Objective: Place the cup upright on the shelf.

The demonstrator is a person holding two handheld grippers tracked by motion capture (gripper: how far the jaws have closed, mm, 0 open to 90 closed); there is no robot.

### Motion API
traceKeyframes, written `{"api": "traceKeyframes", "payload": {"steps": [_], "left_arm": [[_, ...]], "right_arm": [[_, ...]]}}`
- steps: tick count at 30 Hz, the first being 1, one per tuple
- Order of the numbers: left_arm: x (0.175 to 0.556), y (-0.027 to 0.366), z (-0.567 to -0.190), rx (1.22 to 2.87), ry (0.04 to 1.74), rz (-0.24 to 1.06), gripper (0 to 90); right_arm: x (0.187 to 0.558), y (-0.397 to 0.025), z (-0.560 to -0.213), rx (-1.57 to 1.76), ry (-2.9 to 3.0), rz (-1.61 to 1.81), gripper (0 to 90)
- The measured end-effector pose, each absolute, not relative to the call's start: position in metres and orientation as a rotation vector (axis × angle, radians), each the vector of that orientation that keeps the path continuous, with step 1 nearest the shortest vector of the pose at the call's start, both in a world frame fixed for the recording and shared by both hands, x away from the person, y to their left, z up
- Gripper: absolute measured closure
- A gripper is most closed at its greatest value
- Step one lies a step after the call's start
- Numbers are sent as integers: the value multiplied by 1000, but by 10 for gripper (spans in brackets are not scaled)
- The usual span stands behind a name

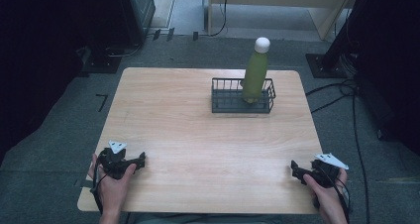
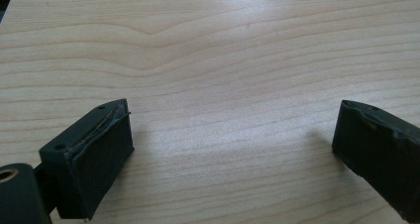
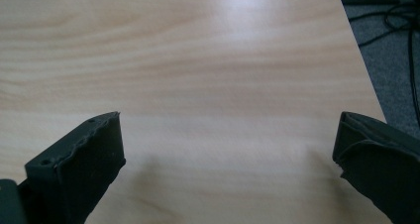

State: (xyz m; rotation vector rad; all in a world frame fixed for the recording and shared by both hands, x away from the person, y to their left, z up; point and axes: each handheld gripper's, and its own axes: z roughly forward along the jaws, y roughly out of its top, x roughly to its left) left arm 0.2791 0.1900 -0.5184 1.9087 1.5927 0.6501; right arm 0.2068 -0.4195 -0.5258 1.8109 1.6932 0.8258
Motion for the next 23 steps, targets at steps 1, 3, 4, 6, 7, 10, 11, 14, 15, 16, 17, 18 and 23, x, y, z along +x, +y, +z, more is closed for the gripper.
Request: {"api": "traceKeyframes", "payload": {"steps": [1, 3, 4, 6, 7, 10, 11, 14, 15, 16, 17, 18, 23], "left_arm": [[279, 190, -519, 1908, 1593, 650, 26], [279, 190, -518, 1908, 1593, 650, 26], [279, 190, -519, 1908, 1593, 651, 26], [279, 190, -519, 1908, 1593, 651, 26], [279, 190, -519, 1908, 1593, 651, 26], [279, 190, -519, 1908, 1593, 651, 26], [279, 190, -518, 1908, 1593, 651, 26], [279, 190, -518, 1909, 1593, 650, 26], [279, 190, -518, 1909, 1593, 650, 26], [279, 190, -518, 1908, 1593, 651, 26], [279, 190, -518, 1909, 1593, 651, 26], [279, 190, -518, 1909, 1593, 651, 26], [279, 190, -518, 1909, 1593, 651, 26]], "right_arm": [[207, -419, -526, 1811, 1693, 826, 0], [202, -423, -526, 1818, 1693, 830, 0], [199, -426, -526, 1819, 1695, 814, 0], [196, -427, -527, 1815, 1704, 797, 0], [196, -427, -527, 1815, 1704, 797, 0], [192, -423, -527, 1756, 1777, 766, 0], [192, -423, -527, 1753, 1781, 767, 0], [192, -423, -527, 1753, 1781, 768, 0], [192, -423, -527, 1753, 1781, 767, 0], [192, -423, -527, 1753, 1781, 767, 0], [192, -423, -527, 1754, 1781, 767, 0], [192, -423, -527, 1754, 1781, 767, 0], [192, -423, -527, 1754, 1781, 767, 0]]}}
